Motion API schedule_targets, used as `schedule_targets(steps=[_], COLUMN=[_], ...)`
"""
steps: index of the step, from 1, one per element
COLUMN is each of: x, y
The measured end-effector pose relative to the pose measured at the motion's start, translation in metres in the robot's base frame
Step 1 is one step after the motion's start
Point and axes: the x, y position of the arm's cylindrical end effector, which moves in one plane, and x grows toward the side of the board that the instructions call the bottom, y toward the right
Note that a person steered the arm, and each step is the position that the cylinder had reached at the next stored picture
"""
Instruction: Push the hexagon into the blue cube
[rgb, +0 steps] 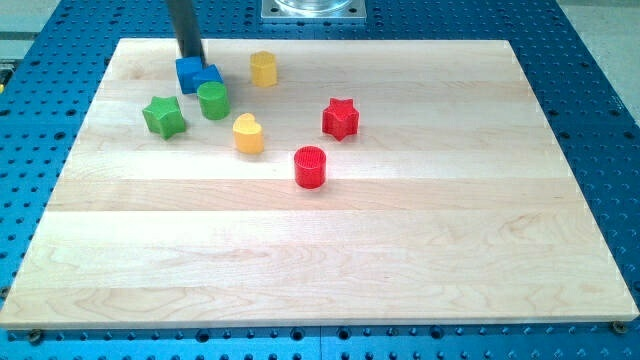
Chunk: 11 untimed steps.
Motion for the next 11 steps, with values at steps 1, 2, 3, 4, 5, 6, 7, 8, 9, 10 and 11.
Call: schedule_targets(steps=[1,2,3,4,5,6,7,8,9,10,11], x=[0.033,0.024,0.023,0.011,-0.022,-0.029,-0.028,-0.024,-0.012,0.018,0.038], y=[0.036,0.084,0.143,0.184,0.146,0.122,0.034,0.075,0.037,0.025,0.011])
